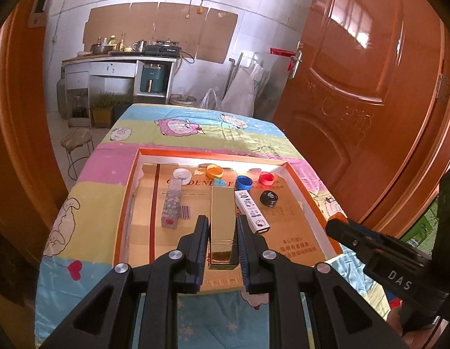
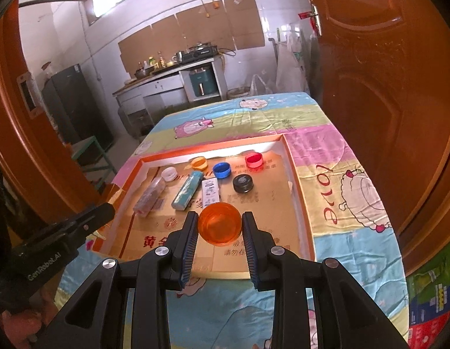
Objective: Organize rigid objects
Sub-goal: 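Carry the gold box and orange cap with both grippers over the tray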
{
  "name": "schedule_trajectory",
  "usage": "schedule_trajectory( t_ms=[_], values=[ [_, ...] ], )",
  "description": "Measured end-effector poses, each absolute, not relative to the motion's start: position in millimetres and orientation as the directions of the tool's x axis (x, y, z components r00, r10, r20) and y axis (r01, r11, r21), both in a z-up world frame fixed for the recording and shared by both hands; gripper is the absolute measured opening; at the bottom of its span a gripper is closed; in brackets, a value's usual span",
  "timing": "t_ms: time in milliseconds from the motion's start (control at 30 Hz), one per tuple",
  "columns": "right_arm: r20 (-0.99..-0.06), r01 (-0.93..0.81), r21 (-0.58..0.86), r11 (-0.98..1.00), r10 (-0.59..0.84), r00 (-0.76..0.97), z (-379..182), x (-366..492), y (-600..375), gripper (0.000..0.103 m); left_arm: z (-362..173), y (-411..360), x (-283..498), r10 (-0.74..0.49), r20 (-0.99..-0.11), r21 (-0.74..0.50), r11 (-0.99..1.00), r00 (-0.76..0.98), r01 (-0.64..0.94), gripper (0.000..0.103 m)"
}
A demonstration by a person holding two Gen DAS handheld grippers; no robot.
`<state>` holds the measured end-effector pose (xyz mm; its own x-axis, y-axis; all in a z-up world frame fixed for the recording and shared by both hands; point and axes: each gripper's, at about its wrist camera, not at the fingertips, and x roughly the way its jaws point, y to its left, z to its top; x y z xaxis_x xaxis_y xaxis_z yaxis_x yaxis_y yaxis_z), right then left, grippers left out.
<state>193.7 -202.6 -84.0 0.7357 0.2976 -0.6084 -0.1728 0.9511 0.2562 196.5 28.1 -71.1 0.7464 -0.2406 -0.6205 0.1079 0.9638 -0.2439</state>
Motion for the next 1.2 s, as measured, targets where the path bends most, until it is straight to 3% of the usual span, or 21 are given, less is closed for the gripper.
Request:
schedule_trajectory(
  t_ms=[1200],
  values=[
    [-0.682,-0.183,0.238,0.954,0.298,0.668,-127,272,-202,0.031,-114,28,261,-0.163,-0.722,-0.190,0.981,0.673,0.034,0.020]
  ],
)
